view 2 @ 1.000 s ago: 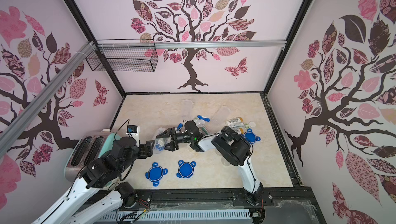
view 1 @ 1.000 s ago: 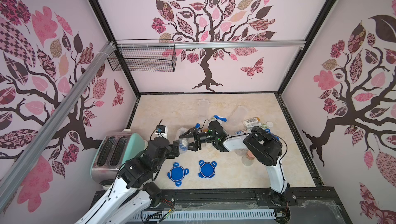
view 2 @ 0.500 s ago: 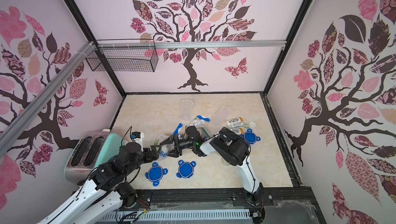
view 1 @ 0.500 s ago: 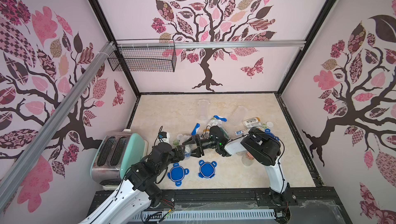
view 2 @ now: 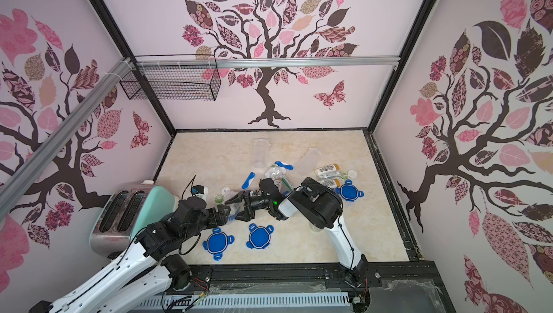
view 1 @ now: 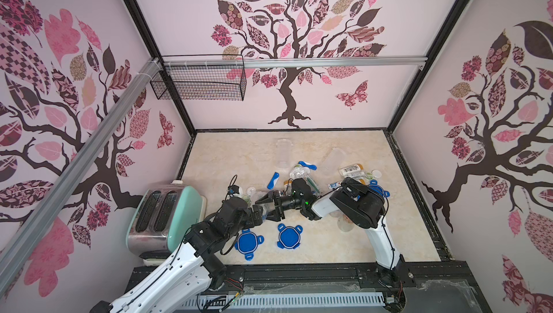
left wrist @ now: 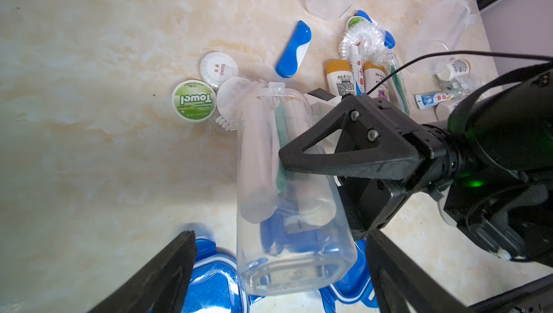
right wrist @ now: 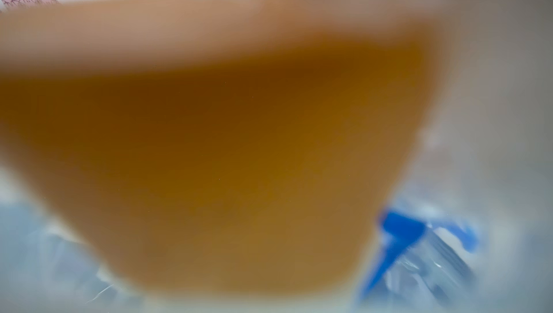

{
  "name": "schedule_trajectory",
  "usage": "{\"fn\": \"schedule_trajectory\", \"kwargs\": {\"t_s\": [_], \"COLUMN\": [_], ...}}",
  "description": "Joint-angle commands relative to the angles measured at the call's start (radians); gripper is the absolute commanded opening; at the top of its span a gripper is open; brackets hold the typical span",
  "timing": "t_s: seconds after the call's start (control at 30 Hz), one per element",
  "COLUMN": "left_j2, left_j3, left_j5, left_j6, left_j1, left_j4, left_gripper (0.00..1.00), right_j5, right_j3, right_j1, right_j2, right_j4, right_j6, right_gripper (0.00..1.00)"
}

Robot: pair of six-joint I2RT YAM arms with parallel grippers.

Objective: Take out toiletry kits
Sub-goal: 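Pour the toiletry kits out of the container.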

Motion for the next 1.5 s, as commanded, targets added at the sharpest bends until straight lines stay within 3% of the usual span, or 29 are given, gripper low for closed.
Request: {"fn": "schedule_trajectory", "kwargs": {"t_s": [0.0,0.37,0.67,0.83,0.97,1.1,1.27,1.47], "left_j2": [-0.012,0.079,0.127,0.129,0.122,0.121,0.128,0.141], "left_j3": [-0.019,-0.035,0.011,0.022,0.043,0.047,0.044,0.048], "left_j5": [0.020,-0.025,-0.081,-0.101,-0.115,-0.117,-0.133,-0.146], "left_j6": [-0.003,-0.011,0.015,0.019,0.021,0.019,0.010,-0.008], "left_j1": [-0.009,-0.039,-0.039,-0.039,-0.039,-0.039,-0.038,-0.038], "left_j4": [0.017,0.042,0.043,0.027,-0.001,-0.009,-0.024,-0.028], "left_gripper": [0.94,0.91,0.70,0.57,0.43,0.39,0.37,0.37], "right_j5": [-0.001,0.005,0.006,0.003,-0.011,-0.010,-0.024,-0.006], "right_j3": [0.049,0.050,0.036,0.030,0.050,0.055,0.060,0.081], "right_j1": [0.006,0.006,0.006,0.006,0.004,-0.001,-0.011,-0.029], "right_j2": [-0.009,-0.009,-0.008,-0.006,-0.025,-0.063,-0.094,-0.161], "right_j4": [0.108,0.122,0.118,0.111,0.021,-0.138,-0.263,-0.566], "right_j6": [0.019,0.030,0.019,0.004,-0.105,-0.230,-0.339,-0.596], "right_gripper": [0.63,0.68,0.72,0.82,0.89,0.92,0.93,0.94]}}
